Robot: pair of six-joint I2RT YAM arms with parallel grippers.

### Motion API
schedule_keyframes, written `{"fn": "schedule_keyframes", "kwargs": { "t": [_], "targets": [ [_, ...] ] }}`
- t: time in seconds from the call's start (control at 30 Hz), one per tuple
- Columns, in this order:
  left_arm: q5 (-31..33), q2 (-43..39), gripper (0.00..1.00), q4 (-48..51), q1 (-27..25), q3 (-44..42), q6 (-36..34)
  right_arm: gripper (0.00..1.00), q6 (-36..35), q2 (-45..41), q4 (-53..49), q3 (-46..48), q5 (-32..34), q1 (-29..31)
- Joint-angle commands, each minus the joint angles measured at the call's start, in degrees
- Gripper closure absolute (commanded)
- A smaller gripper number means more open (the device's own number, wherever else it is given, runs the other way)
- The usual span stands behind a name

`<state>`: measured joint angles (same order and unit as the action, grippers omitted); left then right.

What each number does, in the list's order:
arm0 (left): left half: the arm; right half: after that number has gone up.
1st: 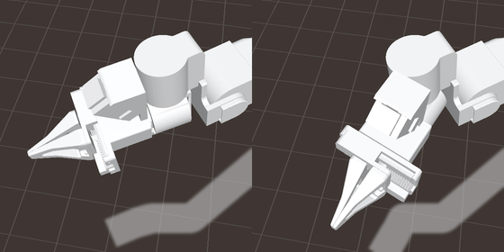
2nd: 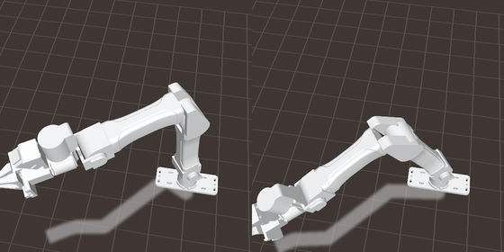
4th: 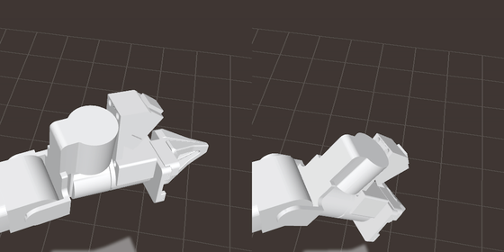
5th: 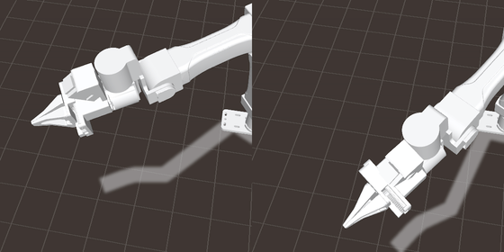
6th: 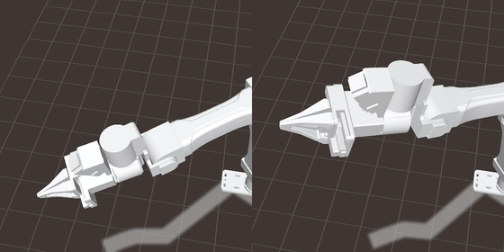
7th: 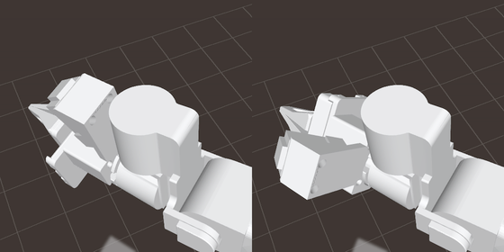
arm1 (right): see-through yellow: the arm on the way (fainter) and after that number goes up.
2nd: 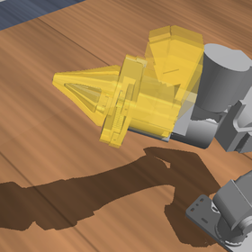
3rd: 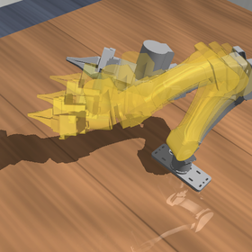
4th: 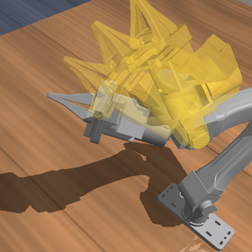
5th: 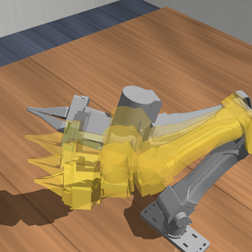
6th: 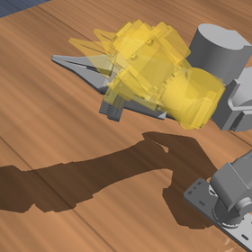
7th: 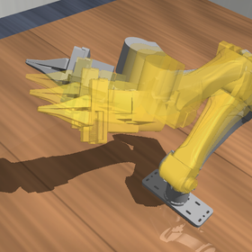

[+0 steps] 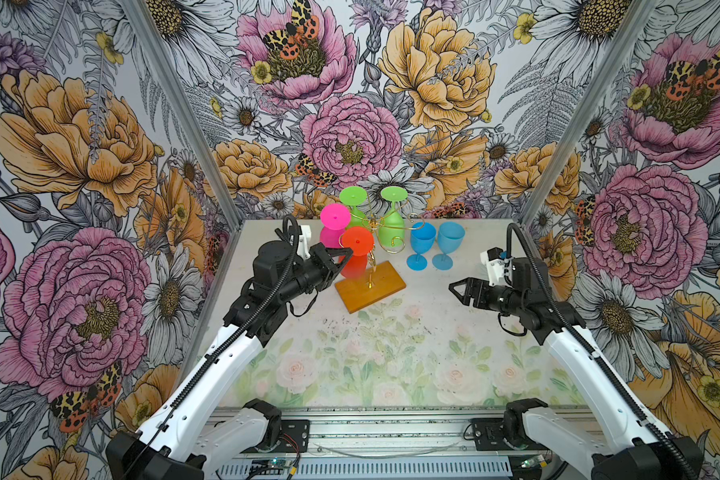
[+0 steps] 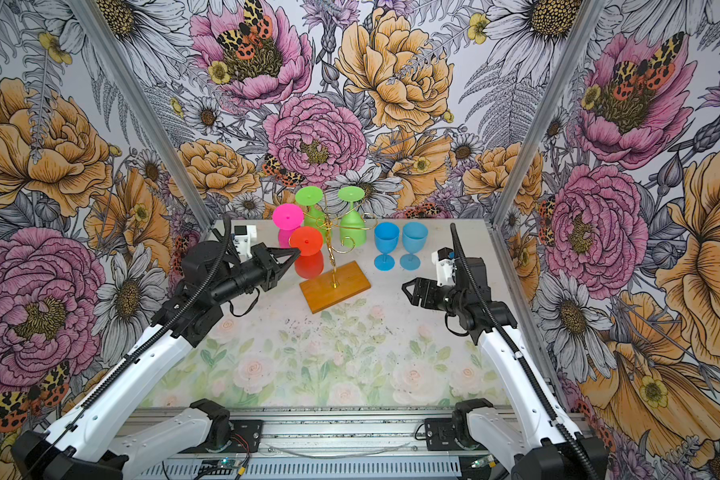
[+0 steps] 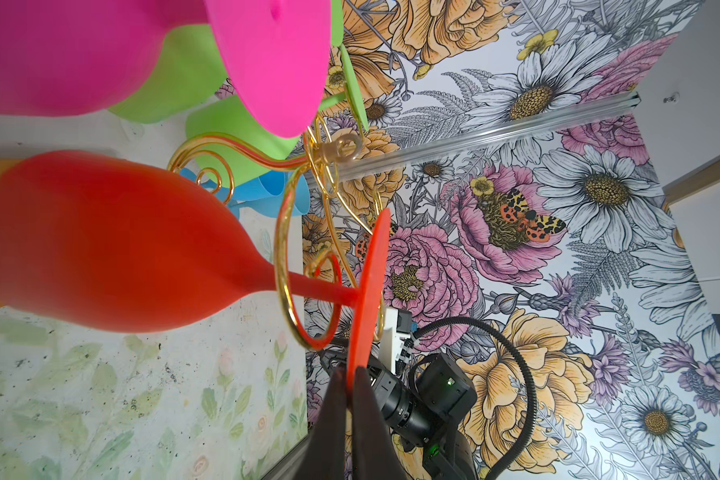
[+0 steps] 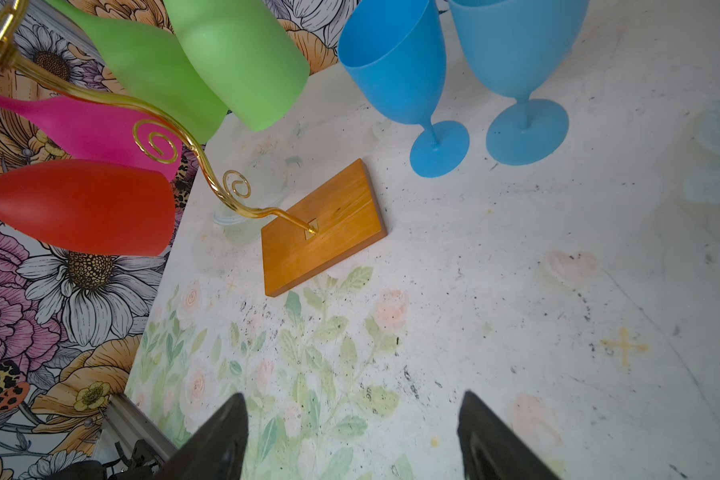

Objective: Take the wine glass off the wine glass rack
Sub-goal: 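Move the open left gripper to the foot of the hanging red glass, then close the left gripper on the red glass foot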

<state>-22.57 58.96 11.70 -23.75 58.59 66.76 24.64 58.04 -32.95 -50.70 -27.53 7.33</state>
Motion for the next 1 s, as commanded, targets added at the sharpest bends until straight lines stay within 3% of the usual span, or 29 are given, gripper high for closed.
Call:
{"fn": "schedule_keyframes", "kwargs": {
  "t": [0.0, 0.97],
  "targets": [
    [0.1, -1.2, 0.95, -1.5, 0.5, -0.5, 0.4, 0.2, 0.8, -0.4, 2.4, 0.8, -0.6, 0.4],
    [1.9, -6.0, 1.0, 3.2, 1.9, -1.5, 4.3, 0.2, 2.7, -0.1, 4.1, 1.9, -1.0, 0.4]
  ]
}}
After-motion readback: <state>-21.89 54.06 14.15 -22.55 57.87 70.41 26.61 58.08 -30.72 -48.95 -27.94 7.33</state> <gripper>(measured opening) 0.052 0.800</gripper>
